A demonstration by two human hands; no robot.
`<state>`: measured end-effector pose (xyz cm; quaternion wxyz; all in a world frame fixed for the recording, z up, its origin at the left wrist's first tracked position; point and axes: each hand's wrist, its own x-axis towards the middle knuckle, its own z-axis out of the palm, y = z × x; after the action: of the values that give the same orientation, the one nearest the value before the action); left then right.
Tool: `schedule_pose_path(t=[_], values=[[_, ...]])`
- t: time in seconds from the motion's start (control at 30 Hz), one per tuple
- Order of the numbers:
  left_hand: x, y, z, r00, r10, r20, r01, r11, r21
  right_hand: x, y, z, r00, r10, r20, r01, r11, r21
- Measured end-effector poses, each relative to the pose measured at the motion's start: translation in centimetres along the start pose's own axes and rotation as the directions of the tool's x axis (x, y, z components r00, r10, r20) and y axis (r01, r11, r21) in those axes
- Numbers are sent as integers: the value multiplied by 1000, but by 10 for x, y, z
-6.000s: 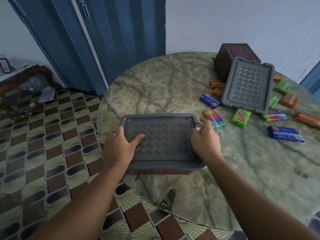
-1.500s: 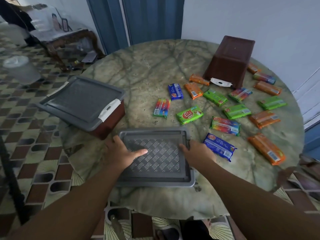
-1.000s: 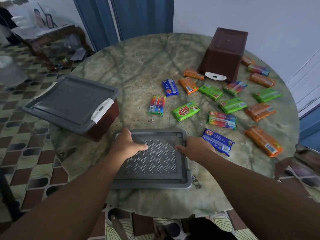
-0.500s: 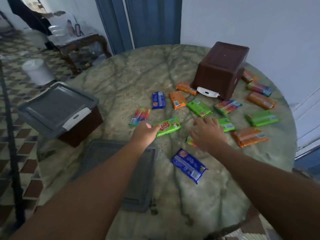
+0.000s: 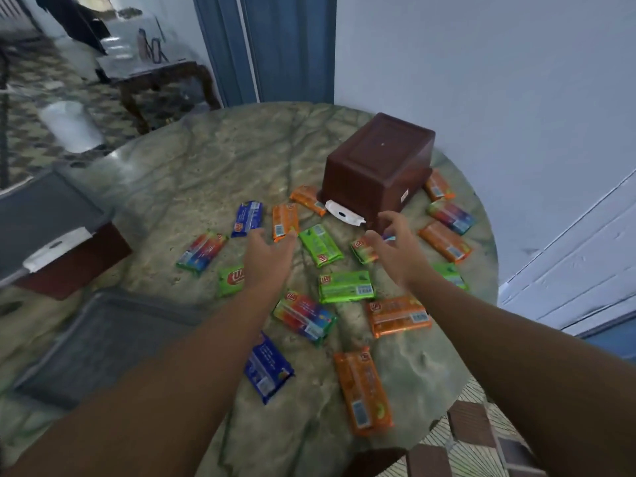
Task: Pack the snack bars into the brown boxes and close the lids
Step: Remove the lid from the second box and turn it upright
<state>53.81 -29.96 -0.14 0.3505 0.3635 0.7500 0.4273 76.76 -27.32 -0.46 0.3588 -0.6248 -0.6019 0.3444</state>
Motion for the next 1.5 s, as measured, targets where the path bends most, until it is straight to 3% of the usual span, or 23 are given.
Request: schedule_pose_path(t=[0.13,0.4,0.6,0.73,0.93,1.1,1.3,1.43,1.5], values=[[20,12,24,998,34,51,-36,999,23,19,4,-15,998,62,-10,-60,990,125],[40,45,80,996,75,49,-73,996,-51,62,20,-40,994,93,-51,-86,989,119],[58,69,126,999,-51,-10,51,998,-23,111,49,-66,996,86,-25,-84,992,92],[60,79,170,983,-181,12,181,977,-115,151,70,-96,1000,20,-4,-20,998,55],[68,110,209,951,-292,-105,274,949,-156,214,80,-135,998,-64,20,65,995,-72],[92,125,214,931,-311,-188,279,943,-181,249,72,-140,992,-108,62,110,994,-26],[112,114,221,916,-374,-144,335,912,-235,284,53,-142,992,-94,84,91,995,31],[109,117,222,919,-367,-145,326,913,-245,298,45,-139,982,-37,185,23,997,76],[134,87,224,920,-358,-158,313,916,-252,299,43,-138,972,-27,232,8,996,84]])
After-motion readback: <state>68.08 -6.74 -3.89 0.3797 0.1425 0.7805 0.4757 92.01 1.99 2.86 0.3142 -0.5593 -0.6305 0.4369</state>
